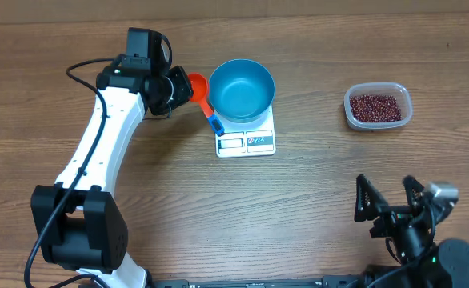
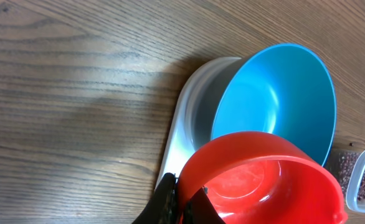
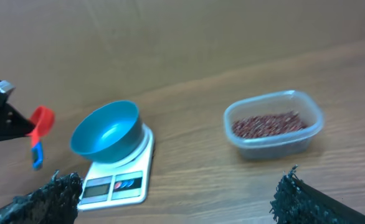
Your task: Scoop item into bowl and weigh 150g on scale
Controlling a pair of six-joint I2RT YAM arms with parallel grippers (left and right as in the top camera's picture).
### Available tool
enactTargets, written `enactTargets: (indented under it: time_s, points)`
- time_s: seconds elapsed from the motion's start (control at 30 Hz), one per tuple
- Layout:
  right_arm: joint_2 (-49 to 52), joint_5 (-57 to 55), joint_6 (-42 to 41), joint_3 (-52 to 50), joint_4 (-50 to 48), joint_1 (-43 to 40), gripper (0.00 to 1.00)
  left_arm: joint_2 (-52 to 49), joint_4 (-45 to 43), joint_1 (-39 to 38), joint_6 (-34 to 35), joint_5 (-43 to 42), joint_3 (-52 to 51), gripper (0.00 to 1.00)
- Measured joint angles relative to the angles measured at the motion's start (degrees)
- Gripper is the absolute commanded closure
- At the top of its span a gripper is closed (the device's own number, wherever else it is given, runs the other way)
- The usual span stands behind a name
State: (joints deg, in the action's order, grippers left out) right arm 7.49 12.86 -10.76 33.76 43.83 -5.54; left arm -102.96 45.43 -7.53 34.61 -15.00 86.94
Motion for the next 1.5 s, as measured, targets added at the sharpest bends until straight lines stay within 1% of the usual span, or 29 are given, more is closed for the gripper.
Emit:
enactTargets:
  time_s: [0.17,0.3,0.37,0.47,0.53,0.63,0.67,0.7,0.8,0.93,1.03,1.13,1.2,1.37,1.4,1.5]
  points:
    - [11.15,5.31,-1.18,3.93,0.68,0.0,0.0,0.0,0.09,0.0,1.57,0.72,0.0,0.96]
    - [24.9,12.41,-1.49,9.53,0.42,0.02,0.0,0.0,0.57,0.0,5.84,1.01,0.02,0.96]
    - [31.47,16.57,-1.64,10.97,-2.43,0.02,0.0,0.0,0.96,0.0,8.2,1.14,0.02,0.96]
    - [38.75,20.22,-1.92,11.08,-4.92,0.0,0.0,0.0,1.25,0.0,11.1,1.16,0.02,0.96]
    - [43.52,21.94,-4.83,11.08,-6.86,0.02,0.0,0.0,1.81,0.0,13.18,1.16,0.04,0.96]
    - [49.88,26.32,-10.73,11.13,-12.68,0.0,0.0,0.0,2.78,0.0,15.52,1.05,0.04,0.96]
    - [50.25,28.68,-11.85,11.15,-14.88,0.02,0.0,0.0,2.73,0.0,16.17,0.85,0.04,0.96]
    - [53.81,32.24,-13.25,11.15,-18.34,0.02,0.0,0.0,2.78,0.0,17.14,0.59,0.04,0.96]
    - [58.95,40.3,-16.92,11.19,-25.05,0.02,0.0,0.0,2.86,-0.26,19.8,-0.04,0.04,0.96]
    - [63.36,45.94,-22.64,11.19,-26.75,1.01,0.0,0.0,3.93,-2.99,22.73,-0.9,0.09,0.96]
    - [64.72,47.65,-25.81,11.19,-27.74,2.95,0.0,0.11,4.11,-5.31,25.07,-1.11,0.09,0.96]
    - [64.81,48.22,-27.15,11.19,-31.28,5.44,0.0,0.83,3.82,-8.92,29.66,-1.33,0.13,0.96]
    - [64.78,47.52,-28.17,11.21,-33.99,7.65,0.0,1.05,3.82,-11.08,33.38,-1.55,0.13,0.96]
    - [64.81,41.22,-29.77,11.21,-34.4,12.09,0.0,1.07,3.78,-16.15,43.41,-2.4,0.17,0.96]
    - [64.81,40.13,-30.14,11.21,-34.38,12.63,0.01,1.07,3.82,-16.81,45.07,-2.62,0.17,0.96]
    - [64.81,37.73,-31.93,11.21,-35.39,13.35,0.09,1.07,3.78,-18.95,50.88,-3.52,0.17,0.96]
